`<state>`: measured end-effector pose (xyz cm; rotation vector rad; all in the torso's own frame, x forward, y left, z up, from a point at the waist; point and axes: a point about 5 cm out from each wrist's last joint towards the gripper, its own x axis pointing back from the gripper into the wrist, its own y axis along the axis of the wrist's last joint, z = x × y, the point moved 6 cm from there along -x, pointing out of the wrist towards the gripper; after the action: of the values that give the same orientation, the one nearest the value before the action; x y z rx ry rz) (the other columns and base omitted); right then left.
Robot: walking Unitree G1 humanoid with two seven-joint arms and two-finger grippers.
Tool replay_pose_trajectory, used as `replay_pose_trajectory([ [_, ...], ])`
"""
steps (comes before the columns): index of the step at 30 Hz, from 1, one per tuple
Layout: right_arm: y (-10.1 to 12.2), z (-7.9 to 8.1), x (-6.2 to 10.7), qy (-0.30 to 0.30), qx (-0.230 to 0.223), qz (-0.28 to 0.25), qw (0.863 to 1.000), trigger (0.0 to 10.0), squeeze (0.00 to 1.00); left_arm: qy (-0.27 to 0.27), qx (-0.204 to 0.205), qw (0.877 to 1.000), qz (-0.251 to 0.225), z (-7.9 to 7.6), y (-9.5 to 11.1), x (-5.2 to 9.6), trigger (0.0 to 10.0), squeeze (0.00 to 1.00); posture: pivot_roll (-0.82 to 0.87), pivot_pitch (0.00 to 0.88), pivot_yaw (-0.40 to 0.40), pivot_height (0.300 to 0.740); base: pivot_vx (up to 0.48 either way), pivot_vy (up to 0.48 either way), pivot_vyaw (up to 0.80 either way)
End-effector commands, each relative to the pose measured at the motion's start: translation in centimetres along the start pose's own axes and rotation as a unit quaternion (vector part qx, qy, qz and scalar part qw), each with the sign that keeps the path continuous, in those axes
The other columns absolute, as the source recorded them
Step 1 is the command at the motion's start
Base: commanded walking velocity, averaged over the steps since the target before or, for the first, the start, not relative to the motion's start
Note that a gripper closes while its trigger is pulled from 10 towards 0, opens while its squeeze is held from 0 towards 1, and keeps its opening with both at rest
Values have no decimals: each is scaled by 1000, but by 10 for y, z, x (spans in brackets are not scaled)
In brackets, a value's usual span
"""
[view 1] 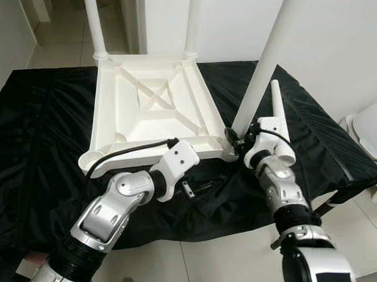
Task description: Building children table
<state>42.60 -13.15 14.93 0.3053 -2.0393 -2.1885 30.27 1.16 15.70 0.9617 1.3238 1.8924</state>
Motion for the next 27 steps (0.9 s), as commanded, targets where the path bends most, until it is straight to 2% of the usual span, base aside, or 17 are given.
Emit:
replay_pose_trajectory([
  [1,-12,-1,2,-39,-57,14,998,0,0,8,-5,1000,0,-1,0,0,10000,0,-43,15,-20,740,0,0,0],
  [7,-11,10,0,-57,-74,12,996,0,0,6,-5,1000,0,-2,0,0,10000,0,-42,13,-23,740,0,0,0],
  [8,-11,13,0,-84,-82,9,993,0,0,6,-6,1000,0,-2,0,0,10000,0,-42,9,-25,740,0,0,0],
  [9,-11,13,0,-84,-82,9,993,0,0,6,-6,1000,0,-2,0,0,10000,0,-42,9,-25,740,0,0,0],
  [10,-11,15,-1,-127,-87,9,988,0,0,5,-7,1000,-1,-2,0,-1,10000,0,-41,7,-26,740,0,0,0],
  [14,-11,21,0,-165,-90,10,982,0,0,6,-7,1000,-1,-2,0,-1,10000,0,-41,3,-29,740,0,0,0],
  [16,-11,21,0,-165,-90,10,982,0,0,6,-7,1000,-1,-2,0,-1,10000,0,-41,3,-29,740,0,0,0],
  [18,-9,31,-3,-160,-89,11,983,0,0,6,-7,1000,-2,-2,1,-1,10000,0,-38,0,-31,740,0,0,0],
  [20,-8,35,-3,-154,-87,11,984,0,0,6,-7,1000,-2,-2,1,-1,10000,0,-36,1,-32,740,0,0,0],
  [27,-8,37,-2,-158,-86,15,984,0,0,9,-7,1000,-2,-1,1,0,10000,0,-33,0,-34,740,0,0,0],
])
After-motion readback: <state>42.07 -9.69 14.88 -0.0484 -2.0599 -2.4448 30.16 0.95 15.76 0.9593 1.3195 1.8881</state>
